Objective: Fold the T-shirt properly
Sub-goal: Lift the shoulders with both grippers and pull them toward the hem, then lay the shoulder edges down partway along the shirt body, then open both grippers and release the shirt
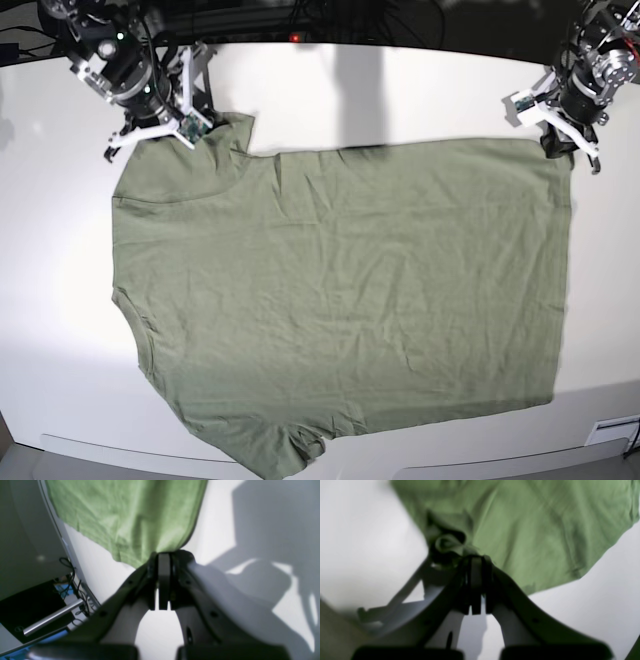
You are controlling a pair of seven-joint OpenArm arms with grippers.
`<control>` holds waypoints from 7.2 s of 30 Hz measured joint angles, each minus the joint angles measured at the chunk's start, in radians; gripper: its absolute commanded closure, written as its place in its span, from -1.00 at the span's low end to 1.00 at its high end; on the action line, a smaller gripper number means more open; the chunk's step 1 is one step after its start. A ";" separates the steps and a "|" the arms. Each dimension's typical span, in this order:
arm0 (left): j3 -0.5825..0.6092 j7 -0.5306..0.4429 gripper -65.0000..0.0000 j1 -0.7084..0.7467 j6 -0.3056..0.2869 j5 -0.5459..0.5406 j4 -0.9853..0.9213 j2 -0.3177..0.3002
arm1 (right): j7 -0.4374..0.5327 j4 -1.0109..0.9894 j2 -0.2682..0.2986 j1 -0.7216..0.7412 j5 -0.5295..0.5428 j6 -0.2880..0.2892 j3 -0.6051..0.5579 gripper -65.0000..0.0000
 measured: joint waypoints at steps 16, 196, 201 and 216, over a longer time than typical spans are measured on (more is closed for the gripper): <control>0.006 0.050 1.00 -0.116 -0.035 -0.038 -0.009 0.008 | -0.010 -0.078 -0.059 0.161 0.052 -0.001 0.000 1.00; 0.007 0.063 0.26 -0.706 0.180 -0.523 -0.507 0.340 | 0.391 -1.072 -0.302 1.049 0.151 -0.050 0.000 -0.25; 0.007 0.040 0.26 -0.706 0.240 -0.397 -0.507 0.339 | 0.389 -1.072 -0.302 1.049 0.151 -0.050 0.000 -0.25; 0.006 -0.004 0.26 -0.720 0.123 -0.436 -0.532 0.346 | 0.351 -1.072 -0.304 1.049 0.151 -0.049 0.000 -0.25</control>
